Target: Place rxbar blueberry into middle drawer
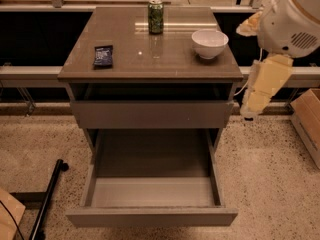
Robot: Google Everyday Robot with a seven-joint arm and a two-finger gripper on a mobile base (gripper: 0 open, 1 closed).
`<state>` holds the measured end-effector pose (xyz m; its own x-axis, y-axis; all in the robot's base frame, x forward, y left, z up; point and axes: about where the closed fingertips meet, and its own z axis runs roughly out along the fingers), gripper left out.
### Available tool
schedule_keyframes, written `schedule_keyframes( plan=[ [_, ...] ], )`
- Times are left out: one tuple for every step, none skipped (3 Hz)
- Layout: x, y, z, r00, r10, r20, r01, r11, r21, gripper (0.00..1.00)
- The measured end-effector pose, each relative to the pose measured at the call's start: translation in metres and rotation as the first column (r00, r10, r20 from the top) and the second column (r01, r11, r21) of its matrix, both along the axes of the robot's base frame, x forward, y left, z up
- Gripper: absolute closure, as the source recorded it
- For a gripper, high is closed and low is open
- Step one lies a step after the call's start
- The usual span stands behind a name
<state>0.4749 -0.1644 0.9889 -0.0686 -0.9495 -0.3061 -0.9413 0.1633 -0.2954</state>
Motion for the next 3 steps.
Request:
schedule_keyframes(
  plan=[
    [0.001,0.001,0.001,1.0,0.0,0.005,0.0,1.0,0.001,0.0],
    [-0.002,-0.002,0.0,0.9998,-0.021,-0.001,0.021,1.0,0.012,0.0],
    [0.005,0.017,-0.015,0.9976,-0.068,-0.012,0.069,0.993,0.091,0.0]
  ],
)
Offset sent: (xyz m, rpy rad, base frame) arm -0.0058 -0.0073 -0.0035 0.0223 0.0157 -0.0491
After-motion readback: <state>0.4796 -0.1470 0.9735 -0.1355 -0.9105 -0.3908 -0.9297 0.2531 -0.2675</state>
